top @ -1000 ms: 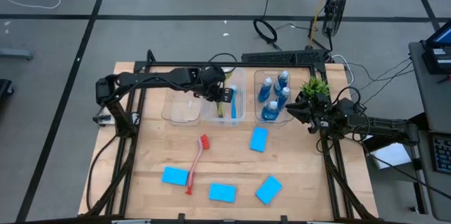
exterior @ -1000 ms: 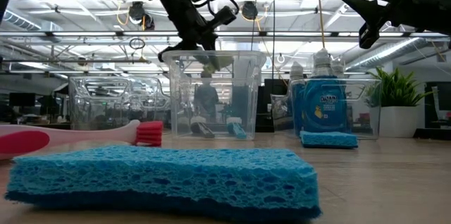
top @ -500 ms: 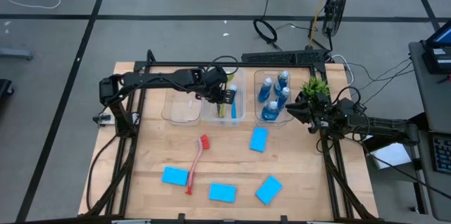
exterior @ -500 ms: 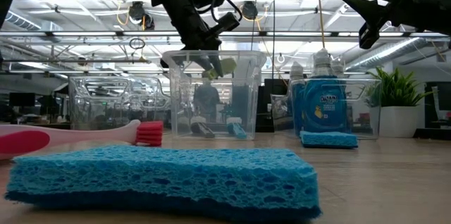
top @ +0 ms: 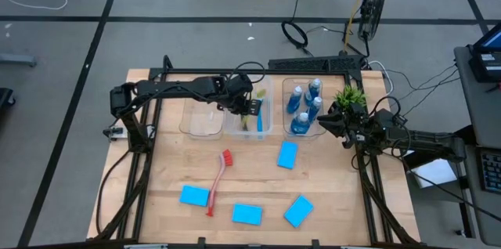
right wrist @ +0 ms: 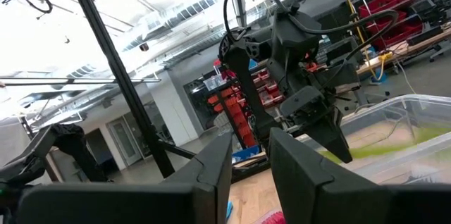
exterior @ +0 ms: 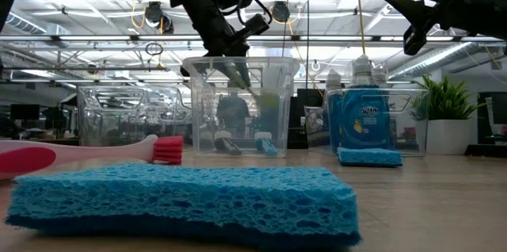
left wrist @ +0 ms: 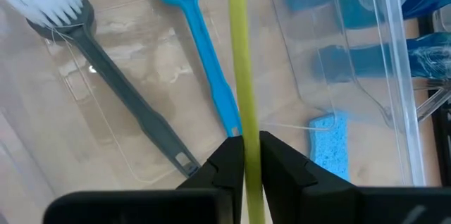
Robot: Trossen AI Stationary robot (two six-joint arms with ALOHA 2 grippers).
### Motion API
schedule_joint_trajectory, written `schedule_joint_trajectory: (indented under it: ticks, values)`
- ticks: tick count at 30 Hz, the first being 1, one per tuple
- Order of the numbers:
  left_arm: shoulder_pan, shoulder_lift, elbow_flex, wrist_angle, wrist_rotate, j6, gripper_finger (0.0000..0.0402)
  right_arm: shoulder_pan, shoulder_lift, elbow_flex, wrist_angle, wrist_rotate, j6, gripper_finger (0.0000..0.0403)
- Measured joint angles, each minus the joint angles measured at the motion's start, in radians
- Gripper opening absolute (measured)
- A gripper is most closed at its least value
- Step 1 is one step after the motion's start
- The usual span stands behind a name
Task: Pick & Place Kitchen Sink Supplies
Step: Put the yellow green dishwashing brush into the transparent white bin
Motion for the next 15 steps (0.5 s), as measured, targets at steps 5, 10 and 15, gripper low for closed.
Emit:
schedule_joint_trajectory:
  ticks: [5,10,15]
  values:
    - [0.000,0.000,0.000,0.000,0.008,-0.003,0.0050,0.000,0.000,0.000,0.000,0.000,0.000,0.0086]
    - [0.000,0.000,0.000,0.009,0.009,-0.005,0.0051,0.000,0.000,0.000,0.000,0.000,0.000,0.0086]
    - [0.000,0.000,0.000,0.033,0.034,0.020,0.0051,0.000,0.000,0.000,0.000,0.000,0.000,0.0086]
